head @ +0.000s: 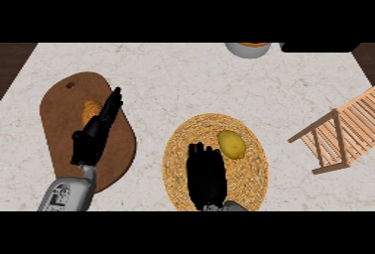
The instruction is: Pick the sweet potato from the placemat and place it in the tiered shelf
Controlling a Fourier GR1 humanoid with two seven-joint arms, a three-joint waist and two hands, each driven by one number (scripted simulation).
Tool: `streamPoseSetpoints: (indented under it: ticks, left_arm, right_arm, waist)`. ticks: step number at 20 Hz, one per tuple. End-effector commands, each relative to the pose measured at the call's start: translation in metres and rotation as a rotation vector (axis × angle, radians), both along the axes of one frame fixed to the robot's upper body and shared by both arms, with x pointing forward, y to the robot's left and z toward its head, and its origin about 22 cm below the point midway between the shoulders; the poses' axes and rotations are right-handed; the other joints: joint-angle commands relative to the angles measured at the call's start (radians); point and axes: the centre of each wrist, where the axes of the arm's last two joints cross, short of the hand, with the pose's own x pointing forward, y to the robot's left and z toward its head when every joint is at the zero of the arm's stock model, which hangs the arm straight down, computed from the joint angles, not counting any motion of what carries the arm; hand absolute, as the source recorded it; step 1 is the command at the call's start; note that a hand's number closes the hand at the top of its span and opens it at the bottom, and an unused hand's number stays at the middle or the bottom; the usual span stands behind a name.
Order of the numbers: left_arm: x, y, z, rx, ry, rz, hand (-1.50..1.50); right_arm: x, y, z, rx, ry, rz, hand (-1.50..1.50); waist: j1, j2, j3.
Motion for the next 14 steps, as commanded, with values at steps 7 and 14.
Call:
streamPoseSetpoints:
  ticks: [7, 14]
  left_arm:
    - [-0.010, 0.006, -0.008, 0.017, 0.005, 0.047, 0.00]
    - [-0.021, 0.015, -0.015, -0.008, 0.033, 0.093, 0.00]
  right_arm:
    - [-0.058, -0.066, 0.014, 0.242, 0.100, 0.164, 1.50]
    - [-0.104, -0.126, 0.051, 0.615, 0.124, 0.277, 1.50]
  waist:
    - [-0.045, -0.001, 0.002]
    - [-0.089, -0.007, 0.007]
